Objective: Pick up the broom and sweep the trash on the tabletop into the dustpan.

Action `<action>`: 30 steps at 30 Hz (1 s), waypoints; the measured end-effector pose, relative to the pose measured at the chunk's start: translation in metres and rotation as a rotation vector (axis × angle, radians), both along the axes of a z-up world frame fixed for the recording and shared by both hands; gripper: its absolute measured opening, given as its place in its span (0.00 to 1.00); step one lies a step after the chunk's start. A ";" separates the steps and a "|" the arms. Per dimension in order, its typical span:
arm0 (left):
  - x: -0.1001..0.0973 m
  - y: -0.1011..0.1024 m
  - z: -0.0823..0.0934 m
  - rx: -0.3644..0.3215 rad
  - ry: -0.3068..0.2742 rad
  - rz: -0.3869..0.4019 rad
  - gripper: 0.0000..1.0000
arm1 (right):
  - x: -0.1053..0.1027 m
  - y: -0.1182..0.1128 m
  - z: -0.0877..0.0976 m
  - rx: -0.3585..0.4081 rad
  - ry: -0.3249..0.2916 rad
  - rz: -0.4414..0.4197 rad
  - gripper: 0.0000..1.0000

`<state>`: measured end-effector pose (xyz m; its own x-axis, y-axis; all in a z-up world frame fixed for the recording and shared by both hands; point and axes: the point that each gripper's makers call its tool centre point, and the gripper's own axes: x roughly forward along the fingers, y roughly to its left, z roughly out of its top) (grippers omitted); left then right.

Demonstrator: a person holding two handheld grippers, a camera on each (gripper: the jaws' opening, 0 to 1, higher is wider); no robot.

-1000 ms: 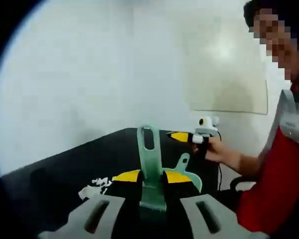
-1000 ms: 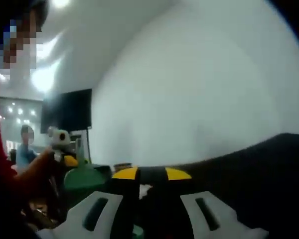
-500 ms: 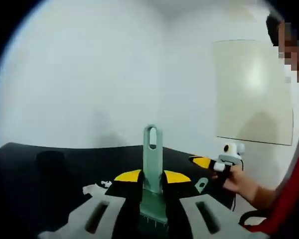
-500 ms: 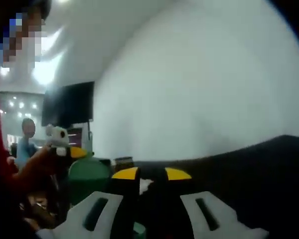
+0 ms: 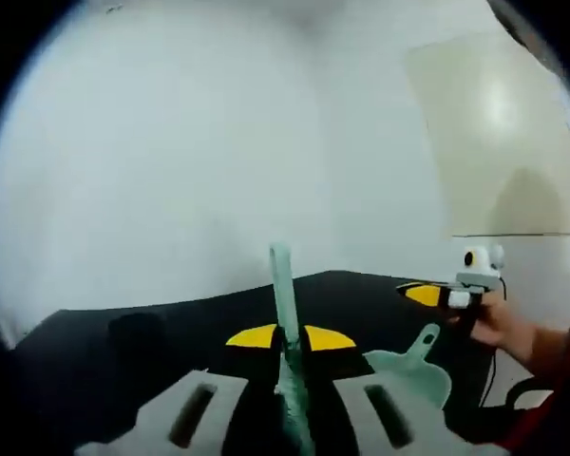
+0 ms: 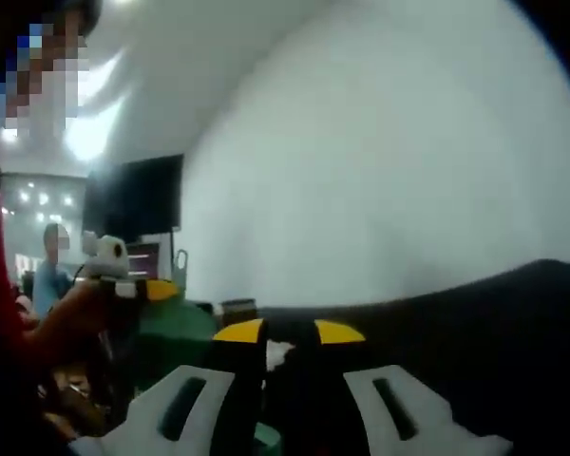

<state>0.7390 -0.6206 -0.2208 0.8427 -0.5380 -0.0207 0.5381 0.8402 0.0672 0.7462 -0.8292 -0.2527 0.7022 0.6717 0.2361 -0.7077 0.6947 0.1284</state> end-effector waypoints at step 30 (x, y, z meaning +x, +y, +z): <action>-0.020 0.020 0.020 0.035 0.017 0.043 0.08 | 0.001 0.001 -0.001 -0.018 -0.006 -0.003 0.21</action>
<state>0.7189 -0.6008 -0.2012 0.8644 -0.4999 -0.0537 0.5028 0.8600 0.0878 0.7468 -0.8277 -0.2539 0.7025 0.6740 0.2286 -0.7067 0.6987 0.1116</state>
